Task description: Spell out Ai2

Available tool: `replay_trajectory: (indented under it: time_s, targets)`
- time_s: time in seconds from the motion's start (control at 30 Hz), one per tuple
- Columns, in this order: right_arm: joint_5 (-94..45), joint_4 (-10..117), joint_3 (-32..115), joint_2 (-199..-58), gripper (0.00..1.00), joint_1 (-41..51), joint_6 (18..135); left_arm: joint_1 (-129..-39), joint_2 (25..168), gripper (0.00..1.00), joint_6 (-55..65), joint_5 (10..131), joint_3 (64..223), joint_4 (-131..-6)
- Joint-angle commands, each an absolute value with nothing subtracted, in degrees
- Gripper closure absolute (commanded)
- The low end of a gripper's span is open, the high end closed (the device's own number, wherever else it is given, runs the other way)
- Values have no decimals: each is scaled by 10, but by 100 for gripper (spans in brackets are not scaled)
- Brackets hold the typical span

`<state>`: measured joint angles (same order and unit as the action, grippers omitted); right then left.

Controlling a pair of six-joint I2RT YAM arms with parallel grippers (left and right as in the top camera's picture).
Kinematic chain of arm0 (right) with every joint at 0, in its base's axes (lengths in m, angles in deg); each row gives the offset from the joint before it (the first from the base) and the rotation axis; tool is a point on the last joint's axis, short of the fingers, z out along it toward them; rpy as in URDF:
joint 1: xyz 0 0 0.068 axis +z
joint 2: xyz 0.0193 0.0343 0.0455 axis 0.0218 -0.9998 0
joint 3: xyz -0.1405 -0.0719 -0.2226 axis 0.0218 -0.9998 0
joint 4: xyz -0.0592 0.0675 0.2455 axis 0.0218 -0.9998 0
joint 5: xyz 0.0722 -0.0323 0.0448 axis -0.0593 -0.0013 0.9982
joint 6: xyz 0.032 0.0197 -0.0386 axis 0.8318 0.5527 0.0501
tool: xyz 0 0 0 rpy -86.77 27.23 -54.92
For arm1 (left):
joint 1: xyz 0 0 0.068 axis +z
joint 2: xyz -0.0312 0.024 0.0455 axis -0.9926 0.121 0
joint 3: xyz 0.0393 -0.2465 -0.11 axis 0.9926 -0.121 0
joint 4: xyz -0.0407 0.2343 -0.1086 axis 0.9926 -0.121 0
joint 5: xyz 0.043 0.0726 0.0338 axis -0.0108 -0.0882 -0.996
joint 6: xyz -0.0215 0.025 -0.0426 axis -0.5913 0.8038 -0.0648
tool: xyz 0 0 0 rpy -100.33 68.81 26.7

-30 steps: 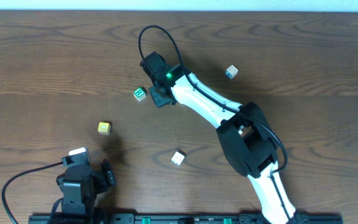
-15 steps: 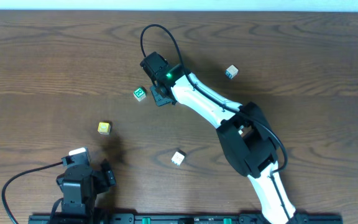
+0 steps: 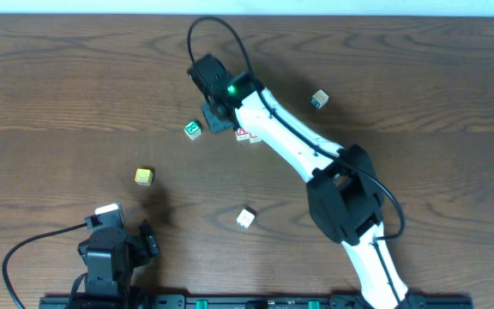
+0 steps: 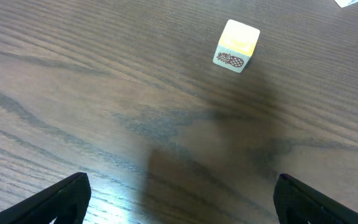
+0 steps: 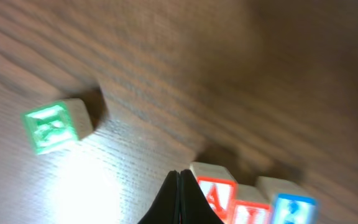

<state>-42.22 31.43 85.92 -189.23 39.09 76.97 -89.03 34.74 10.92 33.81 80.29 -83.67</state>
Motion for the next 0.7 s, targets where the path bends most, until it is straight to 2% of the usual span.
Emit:
replay_trajectory:
  time_s: [0.0,0.3,0.67]
  targets:
    - [-446,283,914,-1874,99,385,768,-887,343,5,116,338,801,-843]
    - [-451,198,895,-1806,98,352,854,-887,343,5,115,338,801,-843]
    - [-402,247,670,-1748,98,347,883,-887,343,5,116,338,801,-843]
